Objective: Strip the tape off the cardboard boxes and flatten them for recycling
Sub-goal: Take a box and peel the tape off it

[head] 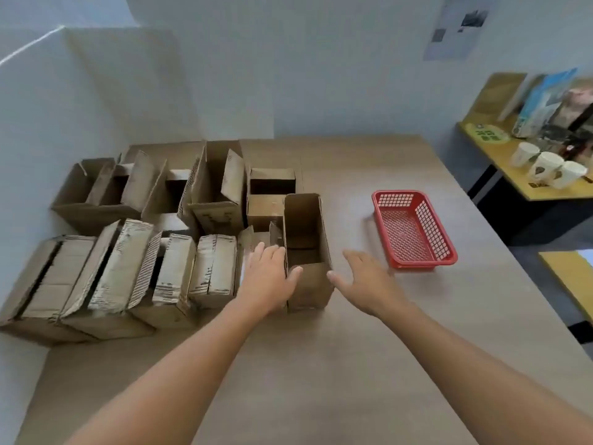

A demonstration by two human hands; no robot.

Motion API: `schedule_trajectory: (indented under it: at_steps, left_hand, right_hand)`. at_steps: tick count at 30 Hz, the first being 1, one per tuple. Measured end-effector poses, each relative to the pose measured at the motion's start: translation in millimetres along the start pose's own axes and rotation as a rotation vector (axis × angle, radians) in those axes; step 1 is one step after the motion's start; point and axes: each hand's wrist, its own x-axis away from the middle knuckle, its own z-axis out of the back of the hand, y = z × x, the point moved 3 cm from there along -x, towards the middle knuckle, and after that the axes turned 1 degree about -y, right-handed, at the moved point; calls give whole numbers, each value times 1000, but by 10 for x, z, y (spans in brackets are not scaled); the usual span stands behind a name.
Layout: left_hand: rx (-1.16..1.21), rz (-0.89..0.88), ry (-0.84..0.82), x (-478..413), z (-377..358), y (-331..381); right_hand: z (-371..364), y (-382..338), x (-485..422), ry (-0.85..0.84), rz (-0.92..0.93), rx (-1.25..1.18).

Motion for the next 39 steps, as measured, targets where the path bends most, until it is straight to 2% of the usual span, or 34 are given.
schedule_trajectory:
  at_steps: [5,12,19,22,27,31,34,39]
  left_hand:
    - [374,49,37,-97,-168,78]
    - [653,169,-128,405,-328,280]
    - [977,298,-145,1673,-647,625]
    - [960,301,-162,2099,-777,755]
    - [1000,415,-222,2419,-880,886]
    - [1138,465,-129,2581,-800,949]
    - [1283,475,-72,2664,-698,965]
    - [1374,508,71,2734,-480,931]
  right_hand:
    - [-281,36,-219,-110,-45,-257]
    - [-386,193,416,-94,-121,-685]
    - [-500,480,1584,-171,-247,-754]
    - [-539,544,1985,-210,-287,-850]
    - [-549,532,2331,-304,-360,-1005]
    - [-395,472,2412,-305,-370,-1144]
    - [-238,433,2416,-280,-390,-1160]
    - [-3,426,2447,-369,-333,-1172]
